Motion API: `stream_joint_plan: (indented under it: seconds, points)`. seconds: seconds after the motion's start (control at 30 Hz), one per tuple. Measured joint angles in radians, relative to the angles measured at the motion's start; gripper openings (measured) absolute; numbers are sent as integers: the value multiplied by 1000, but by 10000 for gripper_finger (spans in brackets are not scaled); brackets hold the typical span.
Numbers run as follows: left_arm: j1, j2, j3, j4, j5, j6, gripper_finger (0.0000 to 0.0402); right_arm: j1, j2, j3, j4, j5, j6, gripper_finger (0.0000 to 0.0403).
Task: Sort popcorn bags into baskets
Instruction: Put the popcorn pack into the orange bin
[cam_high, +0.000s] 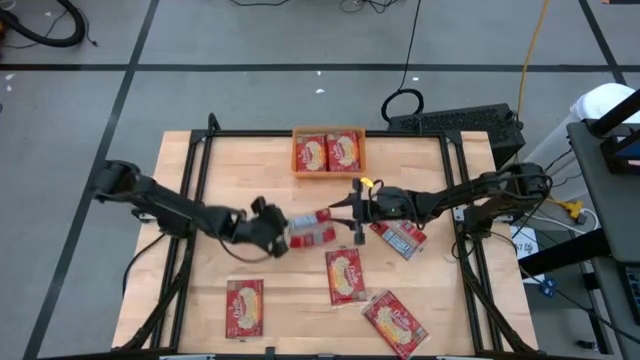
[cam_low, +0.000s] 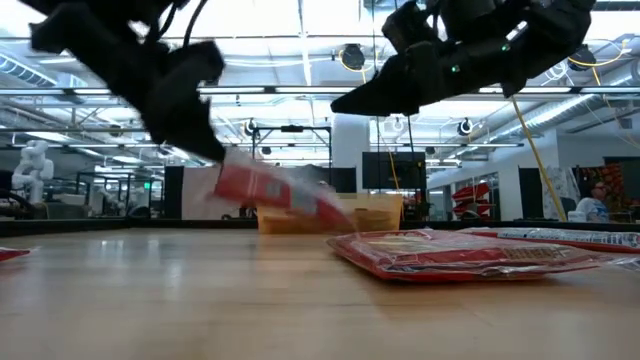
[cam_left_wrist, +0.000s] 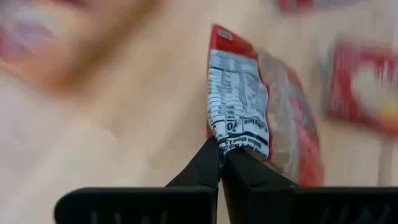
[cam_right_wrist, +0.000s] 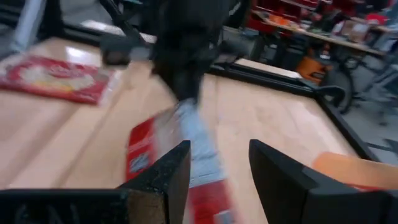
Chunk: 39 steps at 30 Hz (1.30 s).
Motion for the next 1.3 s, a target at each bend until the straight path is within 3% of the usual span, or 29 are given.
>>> stream_joint_plan:
  seconds: [0.3,0.53,0.7,0.83,1.03,1.3]
  points:
    - [163,-212,1,79,1,232,4,100,0,0,-12,252,-92,160]
    - [243,-237,2,137,96,244,4,165,0,0,-9,487,-414,225]
    - [281,-231,2,160,185,206,7,160,0,0,7,539,-630,277]
    - [289,-231,2,160,207,183,4,137,1,0,47,543,-784,288]
    - [290,-231,2,161,213,157,11,65,18,1,92,541,-919,246]
    - [289,-231,2,149,216,154,9,24,38,1,102,487,-833,106]
